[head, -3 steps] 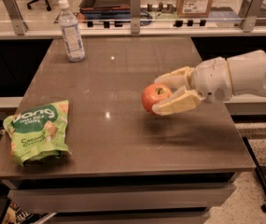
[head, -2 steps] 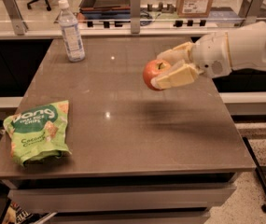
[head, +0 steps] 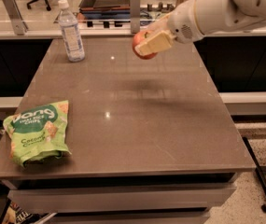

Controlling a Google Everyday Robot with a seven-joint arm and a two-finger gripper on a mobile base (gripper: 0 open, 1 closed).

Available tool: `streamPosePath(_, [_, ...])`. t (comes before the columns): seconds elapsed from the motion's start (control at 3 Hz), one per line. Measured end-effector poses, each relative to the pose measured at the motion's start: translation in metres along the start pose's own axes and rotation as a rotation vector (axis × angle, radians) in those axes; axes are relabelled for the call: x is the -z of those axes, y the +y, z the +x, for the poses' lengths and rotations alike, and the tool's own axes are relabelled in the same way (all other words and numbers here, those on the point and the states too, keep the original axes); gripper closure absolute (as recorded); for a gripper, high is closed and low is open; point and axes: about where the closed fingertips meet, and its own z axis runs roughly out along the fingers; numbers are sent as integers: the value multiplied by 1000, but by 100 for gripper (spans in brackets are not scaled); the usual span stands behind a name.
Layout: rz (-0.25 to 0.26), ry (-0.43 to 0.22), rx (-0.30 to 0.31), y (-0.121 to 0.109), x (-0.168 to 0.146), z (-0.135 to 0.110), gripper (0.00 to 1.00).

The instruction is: Move apple near blue plastic bottle

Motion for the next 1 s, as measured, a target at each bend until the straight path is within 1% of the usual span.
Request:
streamPosePath(0.33, [-7,8,3,-22,-45,-12,100])
streamPosePath(0.67, [-57,8,3,-34,-98,-13,100])
streamPosePath(1.0, [-106,15,8,-41,-147,-8,100])
